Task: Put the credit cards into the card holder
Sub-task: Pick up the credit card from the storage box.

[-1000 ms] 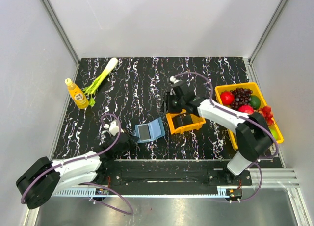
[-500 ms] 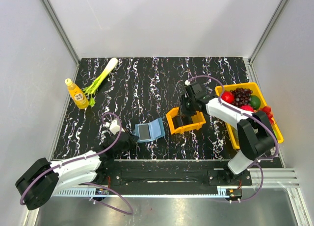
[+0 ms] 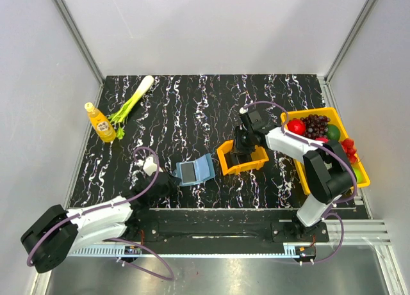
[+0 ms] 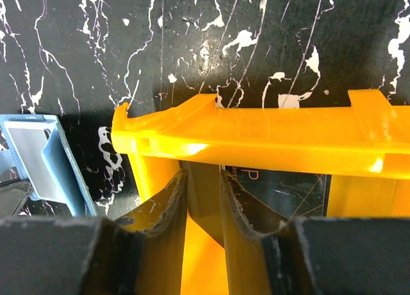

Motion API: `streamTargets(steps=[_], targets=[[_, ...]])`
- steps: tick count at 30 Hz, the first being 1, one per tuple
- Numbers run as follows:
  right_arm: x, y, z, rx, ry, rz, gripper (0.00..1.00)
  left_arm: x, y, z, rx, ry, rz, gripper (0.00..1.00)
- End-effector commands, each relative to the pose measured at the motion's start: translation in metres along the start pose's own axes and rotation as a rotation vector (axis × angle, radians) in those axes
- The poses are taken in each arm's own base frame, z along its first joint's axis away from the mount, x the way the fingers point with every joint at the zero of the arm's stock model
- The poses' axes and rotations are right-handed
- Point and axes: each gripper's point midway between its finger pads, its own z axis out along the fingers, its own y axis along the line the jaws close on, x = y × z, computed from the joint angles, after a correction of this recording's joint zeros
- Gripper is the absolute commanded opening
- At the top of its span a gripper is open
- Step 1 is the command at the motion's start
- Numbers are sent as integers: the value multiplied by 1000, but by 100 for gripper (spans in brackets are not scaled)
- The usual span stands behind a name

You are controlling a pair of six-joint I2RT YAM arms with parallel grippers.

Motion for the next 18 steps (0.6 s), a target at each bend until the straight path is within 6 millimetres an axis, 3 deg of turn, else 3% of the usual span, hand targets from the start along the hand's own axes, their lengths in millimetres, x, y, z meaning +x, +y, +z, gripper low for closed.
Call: streamTargets(steps=[1,18], targets=[[-5,12,3,-52,-7,-16,31,-10,-17,2,33,-30,-7,0],[-6,31,-9,-158,-22,-18,25,-8,-17,3,32,-20,-8,0]])
